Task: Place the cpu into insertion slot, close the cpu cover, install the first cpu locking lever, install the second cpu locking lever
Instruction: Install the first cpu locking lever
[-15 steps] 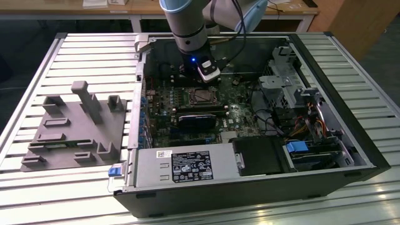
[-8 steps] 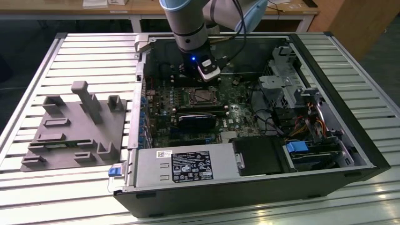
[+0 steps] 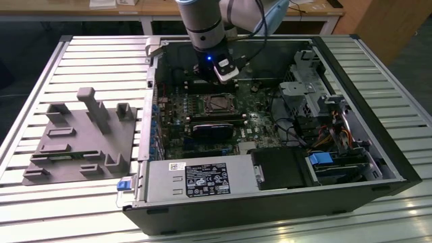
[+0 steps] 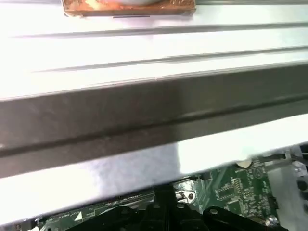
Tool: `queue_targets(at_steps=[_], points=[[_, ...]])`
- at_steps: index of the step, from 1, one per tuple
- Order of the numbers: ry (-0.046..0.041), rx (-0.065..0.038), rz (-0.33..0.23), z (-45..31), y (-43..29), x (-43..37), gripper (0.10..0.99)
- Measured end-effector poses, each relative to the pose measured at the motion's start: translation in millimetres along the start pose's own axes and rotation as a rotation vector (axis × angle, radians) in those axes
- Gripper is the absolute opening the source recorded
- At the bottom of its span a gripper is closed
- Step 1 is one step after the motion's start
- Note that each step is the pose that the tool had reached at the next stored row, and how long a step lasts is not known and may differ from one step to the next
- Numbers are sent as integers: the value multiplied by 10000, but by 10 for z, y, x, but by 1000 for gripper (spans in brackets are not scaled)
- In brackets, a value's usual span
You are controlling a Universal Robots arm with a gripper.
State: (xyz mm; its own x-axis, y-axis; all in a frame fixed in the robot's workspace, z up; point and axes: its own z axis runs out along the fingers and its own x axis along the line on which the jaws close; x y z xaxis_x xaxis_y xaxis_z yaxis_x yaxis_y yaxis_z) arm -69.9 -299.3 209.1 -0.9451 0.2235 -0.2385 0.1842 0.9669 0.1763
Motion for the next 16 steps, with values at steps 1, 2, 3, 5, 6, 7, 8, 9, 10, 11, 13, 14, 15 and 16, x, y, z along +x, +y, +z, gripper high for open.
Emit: queue_targets(at_steps=[1, 2, 3, 5, 6, 7, 8, 9, 10, 11, 13, 14, 15, 16], points=[[0, 1, 0, -21, 3, -5, 102], [1, 1, 0, -39, 7, -10, 102], [0, 1, 0, -56, 10, -14, 102], [1, 1, 0, -93, 17, -23, 102], [1, 1, 0, -111, 20, -27, 102], [1, 1, 0, -124, 22, -31, 102], [0, 0, 0, -127, 23, -32, 102], [0, 0, 0, -127, 23, -32, 102], [-1, -1, -1, -127, 23, -32, 102], [-1, 0, 0, -127, 23, -32, 102], [0, 1, -1, -127, 23, -32, 102], [-2, 15, -4, -127, 24, -32, 102], [-11, 64, -17, -128, 24, -32, 102], [-25, 140, -41, -126, 25, -31, 102]])
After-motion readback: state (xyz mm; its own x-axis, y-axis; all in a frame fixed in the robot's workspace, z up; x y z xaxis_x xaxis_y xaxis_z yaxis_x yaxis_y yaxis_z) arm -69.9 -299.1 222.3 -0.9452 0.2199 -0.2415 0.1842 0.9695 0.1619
